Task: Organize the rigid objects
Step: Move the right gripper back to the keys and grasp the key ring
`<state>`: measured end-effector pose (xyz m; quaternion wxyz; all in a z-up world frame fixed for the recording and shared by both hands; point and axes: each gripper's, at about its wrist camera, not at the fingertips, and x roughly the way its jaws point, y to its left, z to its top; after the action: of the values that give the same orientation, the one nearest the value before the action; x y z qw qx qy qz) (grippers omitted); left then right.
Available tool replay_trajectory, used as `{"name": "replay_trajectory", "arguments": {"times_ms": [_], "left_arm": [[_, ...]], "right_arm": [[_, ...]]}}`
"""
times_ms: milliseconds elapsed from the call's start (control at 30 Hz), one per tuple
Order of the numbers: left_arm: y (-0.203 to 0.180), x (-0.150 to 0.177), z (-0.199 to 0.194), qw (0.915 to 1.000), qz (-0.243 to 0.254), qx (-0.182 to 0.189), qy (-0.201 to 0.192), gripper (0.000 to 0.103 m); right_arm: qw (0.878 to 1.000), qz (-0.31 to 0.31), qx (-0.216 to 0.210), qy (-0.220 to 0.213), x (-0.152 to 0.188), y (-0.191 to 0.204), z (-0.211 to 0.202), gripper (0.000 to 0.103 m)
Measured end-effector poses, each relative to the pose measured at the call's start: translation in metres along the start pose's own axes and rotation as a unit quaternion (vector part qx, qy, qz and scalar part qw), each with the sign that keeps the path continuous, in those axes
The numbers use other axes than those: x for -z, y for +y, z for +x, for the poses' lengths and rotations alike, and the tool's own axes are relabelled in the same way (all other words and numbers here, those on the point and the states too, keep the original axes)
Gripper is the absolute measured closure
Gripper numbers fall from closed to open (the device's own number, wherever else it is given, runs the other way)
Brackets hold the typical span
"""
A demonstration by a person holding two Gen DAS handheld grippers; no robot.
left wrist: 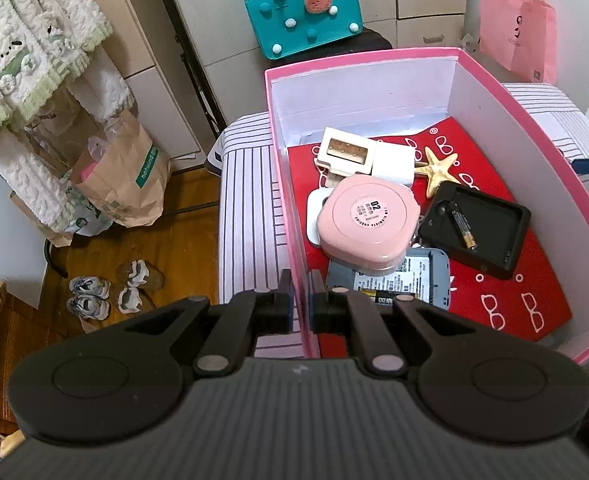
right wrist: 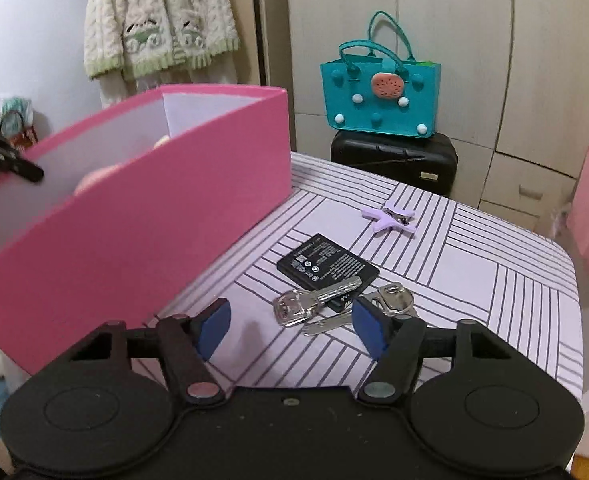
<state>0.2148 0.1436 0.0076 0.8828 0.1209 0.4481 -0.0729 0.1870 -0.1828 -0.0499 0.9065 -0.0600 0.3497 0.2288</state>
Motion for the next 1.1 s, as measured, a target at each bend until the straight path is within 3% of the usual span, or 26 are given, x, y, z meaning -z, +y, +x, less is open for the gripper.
{"name": "replay_trajectory", "arguments": {"times_ms": [133, 200, 333, 367, 433, 833, 1100], "left_arm": [[0.001, -0.001, 0.001, 1.0, -0.004, 0.001, 0.003, 0.097], [0.001, -0.001, 0.002, 1.0, -0.005, 0.0, 0.004, 0.097], [0.001, -0.001, 0.003, 1.0, -0.008, -0.001, 0.005, 0.097], [0.001, -0.001, 0.003, 1.0, -0.008, -0.001, 0.005, 0.097], [0.001, -0.001, 0.003, 0.9999, -0.008, -0.001, 0.006, 0.097], [0.003, 0.0, 0.007, 0.9999, -0.009, 0.002, 0.01, 0.098], [0.003, 0.002, 0.007, 0.9999, -0.008, 0.006, 0.004, 0.099]], "right_arm": [[1.0, 0.012, -0.005, 0.011, -0.003, -0.002, 0.012, 0.042], [0.999, 0.024, -0.006, 0.023, -0.005, -0.002, 0.019, 0.05], [0.999, 0.034, 0.009, 0.017, -0.009, 0.0, 0.026, 0.056], [0.999, 0.034, 0.014, 0.018, -0.009, 0.001, 0.027, 0.068], [0.999, 0.039, 0.015, 0.012, -0.01, 0.002, 0.027, 0.073], [0.998, 0.059, 0.002, -0.001, -0.013, 0.003, 0.012, 0.074], [0.998, 0.051, -0.014, -0.02, -0.035, 0.01, -0.013, 0.074]]}}
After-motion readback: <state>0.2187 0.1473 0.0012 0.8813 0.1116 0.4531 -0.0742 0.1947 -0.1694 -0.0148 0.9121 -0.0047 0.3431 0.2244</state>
